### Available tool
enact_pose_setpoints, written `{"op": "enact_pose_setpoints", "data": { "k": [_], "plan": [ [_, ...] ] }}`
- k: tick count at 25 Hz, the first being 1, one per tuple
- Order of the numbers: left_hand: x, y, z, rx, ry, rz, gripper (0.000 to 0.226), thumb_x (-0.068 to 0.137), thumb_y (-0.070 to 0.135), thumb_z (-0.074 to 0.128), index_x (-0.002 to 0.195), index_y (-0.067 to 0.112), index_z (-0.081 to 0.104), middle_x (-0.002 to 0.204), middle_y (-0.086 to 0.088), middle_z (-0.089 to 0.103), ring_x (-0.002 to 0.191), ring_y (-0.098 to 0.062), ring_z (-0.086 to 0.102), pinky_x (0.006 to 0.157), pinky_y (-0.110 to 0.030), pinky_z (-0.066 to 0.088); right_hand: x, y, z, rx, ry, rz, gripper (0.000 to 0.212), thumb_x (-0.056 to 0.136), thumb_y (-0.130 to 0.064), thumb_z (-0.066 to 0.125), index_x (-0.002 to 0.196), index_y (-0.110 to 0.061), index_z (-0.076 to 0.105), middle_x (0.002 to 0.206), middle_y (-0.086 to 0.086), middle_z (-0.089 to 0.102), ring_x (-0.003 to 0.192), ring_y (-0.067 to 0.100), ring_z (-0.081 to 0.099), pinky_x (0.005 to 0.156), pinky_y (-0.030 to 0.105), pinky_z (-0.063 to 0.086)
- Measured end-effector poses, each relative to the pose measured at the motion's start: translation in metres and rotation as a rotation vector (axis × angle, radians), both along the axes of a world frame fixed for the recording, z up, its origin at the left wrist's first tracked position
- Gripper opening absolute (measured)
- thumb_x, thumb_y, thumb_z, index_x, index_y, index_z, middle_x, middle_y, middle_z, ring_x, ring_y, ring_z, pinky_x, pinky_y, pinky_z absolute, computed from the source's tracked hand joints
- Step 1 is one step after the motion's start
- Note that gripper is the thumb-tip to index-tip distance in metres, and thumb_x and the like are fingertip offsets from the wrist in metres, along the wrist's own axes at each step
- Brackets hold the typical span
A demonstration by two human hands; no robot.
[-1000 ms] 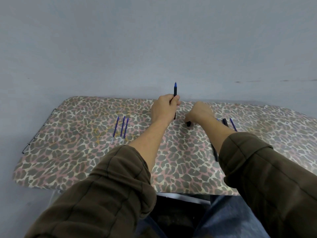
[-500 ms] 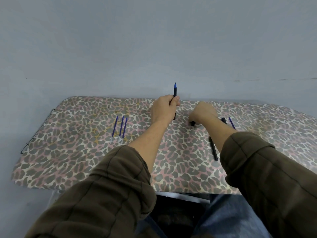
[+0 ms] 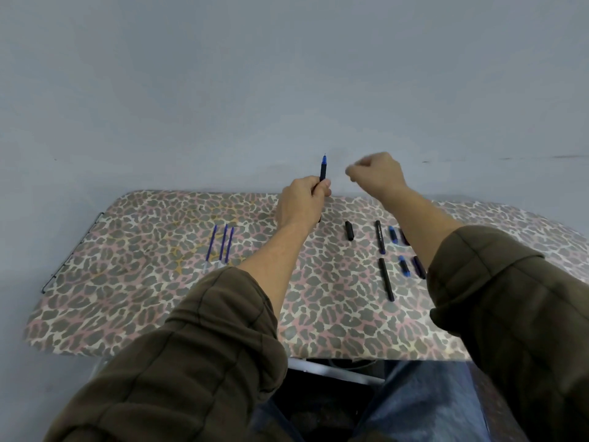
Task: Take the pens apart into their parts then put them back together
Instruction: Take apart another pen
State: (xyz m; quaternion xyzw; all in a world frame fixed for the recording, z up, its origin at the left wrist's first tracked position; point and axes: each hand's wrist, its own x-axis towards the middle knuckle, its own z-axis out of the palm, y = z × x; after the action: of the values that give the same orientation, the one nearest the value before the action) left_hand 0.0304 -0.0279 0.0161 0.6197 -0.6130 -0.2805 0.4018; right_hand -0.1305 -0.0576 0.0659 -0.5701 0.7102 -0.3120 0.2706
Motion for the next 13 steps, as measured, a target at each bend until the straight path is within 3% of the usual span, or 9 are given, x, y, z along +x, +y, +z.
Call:
{"op": "enact_pose_setpoints", "data": {
  "k": [3, 8, 13],
  "plan": [
    [-0.005, 0.006, 0.022, -0.035, 0.005, -0.009, 0.027, 0.103, 0.042, 0.054, 0.098, 0.027, 0.075, 0.090, 0.016, 0.076, 0.081, -0.009, 0.071, 0.078, -0.038, 0.058, 0.014, 0.013, 0.046, -0.107, -0.204, 0.130, 0.023, 0.083, -0.030, 0.066, 0.085, -0.011, 0.078, 0.090, 0.007, 0.076, 0.074, 0.017, 0.060, 0.061, 0.030, 0.044],
    [-0.010, 0.019, 0.059, -0.085, 0.035, -0.016, 0.030, 0.103, 0.043, 0.053, 0.098, 0.024, 0.076, 0.087, 0.017, 0.075, 0.084, -0.010, 0.070, 0.078, -0.037, 0.057, 0.030, 0.031, 0.077, -0.230, -0.145, 0.132, 0.007, 0.084, -0.024, 0.079, 0.083, -0.017, 0.079, 0.075, -0.010, 0.070, 0.065, 0.005, 0.060, 0.053, 0.018, 0.043],
    [-0.010, 0.029, 0.082, -0.127, 0.052, 0.017, 0.032, 0.097, 0.045, 0.058, 0.079, 0.024, 0.074, 0.075, 0.006, 0.074, 0.073, -0.019, 0.068, 0.071, -0.041, 0.056, 0.031, 0.045, 0.087, -0.262, -0.130, 0.092, 0.017, 0.084, -0.021, 0.079, 0.083, -0.004, 0.078, 0.071, 0.009, 0.072, 0.040, 0.003, 0.046, 0.037, 0.015, 0.034]
  ]
}}
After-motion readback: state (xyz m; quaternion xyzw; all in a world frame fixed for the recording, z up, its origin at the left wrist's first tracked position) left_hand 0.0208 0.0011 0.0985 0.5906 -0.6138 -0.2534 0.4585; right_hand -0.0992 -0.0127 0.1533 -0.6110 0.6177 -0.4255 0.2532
